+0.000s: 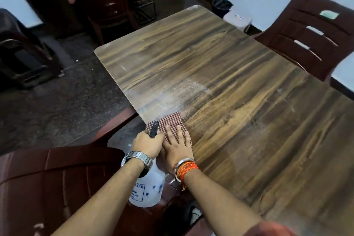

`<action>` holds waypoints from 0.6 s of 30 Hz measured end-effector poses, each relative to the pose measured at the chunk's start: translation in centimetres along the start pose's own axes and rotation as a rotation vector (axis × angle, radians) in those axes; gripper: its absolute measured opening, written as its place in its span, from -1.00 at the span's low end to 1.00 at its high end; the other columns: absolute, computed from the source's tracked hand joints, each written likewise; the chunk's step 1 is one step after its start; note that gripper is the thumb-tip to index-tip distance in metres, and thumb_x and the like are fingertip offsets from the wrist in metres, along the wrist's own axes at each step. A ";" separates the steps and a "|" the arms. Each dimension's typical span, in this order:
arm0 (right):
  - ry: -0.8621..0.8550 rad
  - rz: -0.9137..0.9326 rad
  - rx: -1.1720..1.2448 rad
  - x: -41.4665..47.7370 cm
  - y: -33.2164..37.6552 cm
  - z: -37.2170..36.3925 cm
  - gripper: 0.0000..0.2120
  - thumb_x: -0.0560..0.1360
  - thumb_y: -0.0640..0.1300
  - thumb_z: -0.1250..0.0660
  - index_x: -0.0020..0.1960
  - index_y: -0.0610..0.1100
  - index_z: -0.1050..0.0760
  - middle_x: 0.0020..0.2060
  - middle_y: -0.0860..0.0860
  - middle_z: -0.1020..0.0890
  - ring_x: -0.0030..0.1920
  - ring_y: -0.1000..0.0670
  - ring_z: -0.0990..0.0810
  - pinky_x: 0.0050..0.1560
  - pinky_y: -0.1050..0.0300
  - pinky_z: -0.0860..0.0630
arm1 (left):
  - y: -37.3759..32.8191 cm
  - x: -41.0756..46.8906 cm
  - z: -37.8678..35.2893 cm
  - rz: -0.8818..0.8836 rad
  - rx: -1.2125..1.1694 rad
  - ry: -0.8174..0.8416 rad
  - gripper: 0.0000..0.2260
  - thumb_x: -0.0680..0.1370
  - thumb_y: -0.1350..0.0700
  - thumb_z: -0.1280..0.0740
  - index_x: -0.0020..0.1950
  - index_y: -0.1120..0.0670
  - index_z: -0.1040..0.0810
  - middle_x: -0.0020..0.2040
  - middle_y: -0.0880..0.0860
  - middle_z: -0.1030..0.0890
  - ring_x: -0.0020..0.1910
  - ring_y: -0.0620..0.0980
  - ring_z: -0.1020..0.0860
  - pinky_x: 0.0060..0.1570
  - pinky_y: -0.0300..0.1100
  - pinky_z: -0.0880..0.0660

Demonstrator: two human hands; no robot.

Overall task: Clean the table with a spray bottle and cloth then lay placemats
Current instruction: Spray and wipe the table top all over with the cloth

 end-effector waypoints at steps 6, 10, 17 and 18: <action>0.068 0.160 -0.058 6.9 -1.7 2.3 -0.47 0.56 0.14 0.12 0.52 0.20 0.07 0.55 0.09 0.12 0.52 -0.14 0.22 0.47 -0.20 0.25 | -1.2 0.7 -0.8 0.046 -0.040 -0.087 -0.73 0.46 -0.08 -0.34 -0.21 0.13 -0.59 -0.33 0.10 -0.66 -0.27 0.12 -0.62 -0.30 -0.10 -0.44; 0.048 0.103 -0.036 11.8 -4.1 3.6 -0.48 0.58 0.14 0.10 0.52 0.23 0.12 0.54 0.08 0.12 0.52 -0.14 0.20 0.47 -0.19 0.25 | -1.3 1.2 -1.7 0.080 -0.045 -0.066 -0.77 0.34 -0.09 -0.35 -0.27 0.08 -0.51 -0.36 0.09 -0.61 -0.31 0.14 -0.58 -0.36 -0.14 -0.35; -0.096 -0.208 -0.020 15.3 -14.2 7.5 -0.47 0.58 0.14 0.08 0.53 0.20 0.07 0.55 0.06 0.06 0.53 -0.16 0.12 0.47 -0.18 0.21 | -2.8 1.4 -2.6 0.052 -0.001 -0.081 -0.79 0.42 0.00 -0.38 -0.24 0.13 -0.50 -0.33 0.09 -0.58 -0.34 0.08 -0.51 -0.37 -0.16 -0.32; -0.122 -0.283 -0.003 15.0 -16.5 7.9 -0.47 0.57 0.14 0.07 0.53 0.19 0.05 0.55 0.07 0.05 0.53 -0.16 0.11 0.47 -0.18 0.21 | -2.9 1.2 -2.6 0.047 0.006 -0.084 -0.80 0.43 0.01 -0.38 -0.24 0.13 -0.50 -0.33 0.08 -0.57 -0.34 0.07 -0.50 -0.37 -0.16 -0.31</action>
Point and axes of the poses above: each hand's wrist, its own x-axis towards the middle knuckle, its own z-axis out of the back of the hand, y = z × x, the point moved 4 cm from there along x, towards the middle knuckle
